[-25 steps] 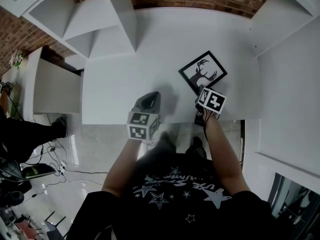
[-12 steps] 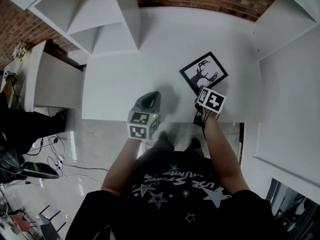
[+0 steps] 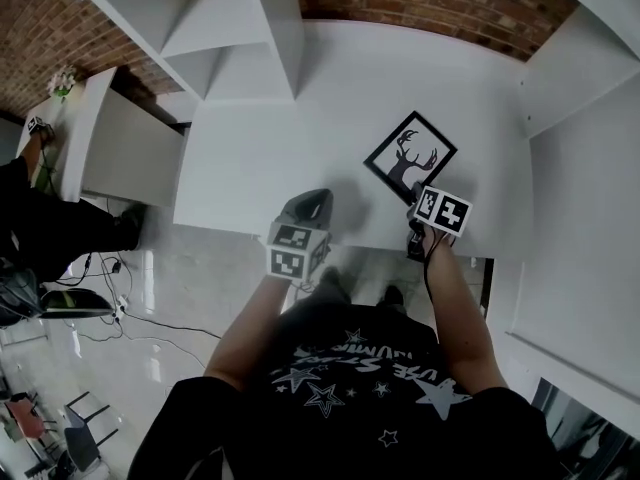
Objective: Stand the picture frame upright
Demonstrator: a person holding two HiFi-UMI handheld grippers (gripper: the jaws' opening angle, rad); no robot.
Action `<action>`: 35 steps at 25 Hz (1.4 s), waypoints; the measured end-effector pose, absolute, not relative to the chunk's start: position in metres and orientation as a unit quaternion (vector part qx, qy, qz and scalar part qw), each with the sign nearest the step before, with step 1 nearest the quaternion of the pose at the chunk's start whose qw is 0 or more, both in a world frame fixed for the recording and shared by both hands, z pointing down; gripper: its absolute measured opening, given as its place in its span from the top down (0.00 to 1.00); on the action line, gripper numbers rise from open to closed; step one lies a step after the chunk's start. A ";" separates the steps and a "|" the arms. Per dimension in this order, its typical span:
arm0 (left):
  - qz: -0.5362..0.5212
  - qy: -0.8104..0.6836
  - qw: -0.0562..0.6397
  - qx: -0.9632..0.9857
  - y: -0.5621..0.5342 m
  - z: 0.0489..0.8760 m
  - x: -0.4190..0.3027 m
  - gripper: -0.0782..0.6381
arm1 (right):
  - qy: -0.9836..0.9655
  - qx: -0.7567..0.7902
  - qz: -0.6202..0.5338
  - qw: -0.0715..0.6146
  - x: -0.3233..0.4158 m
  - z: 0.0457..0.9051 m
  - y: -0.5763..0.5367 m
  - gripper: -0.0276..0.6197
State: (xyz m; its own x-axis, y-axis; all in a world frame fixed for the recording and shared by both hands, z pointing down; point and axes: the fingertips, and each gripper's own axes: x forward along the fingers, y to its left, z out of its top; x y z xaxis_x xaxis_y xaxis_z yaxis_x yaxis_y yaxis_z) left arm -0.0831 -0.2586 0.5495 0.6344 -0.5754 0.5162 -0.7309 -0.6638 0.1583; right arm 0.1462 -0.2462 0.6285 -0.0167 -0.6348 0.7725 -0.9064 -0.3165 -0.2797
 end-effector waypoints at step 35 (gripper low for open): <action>0.260 -0.425 0.249 0.830 -0.136 0.588 -0.034 0.86 | -0.705 0.522 0.412 0.246 0.150 0.629 -0.148 0.81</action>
State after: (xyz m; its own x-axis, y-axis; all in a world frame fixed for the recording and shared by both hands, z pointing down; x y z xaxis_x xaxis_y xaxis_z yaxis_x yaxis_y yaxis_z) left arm -0.0336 -0.1362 0.5885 0.5032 -0.5767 0.6436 -0.8358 -0.5142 0.1927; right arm 0.1496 -0.1484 0.6289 -0.3333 -0.5335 0.7774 -0.9391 0.1147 -0.3239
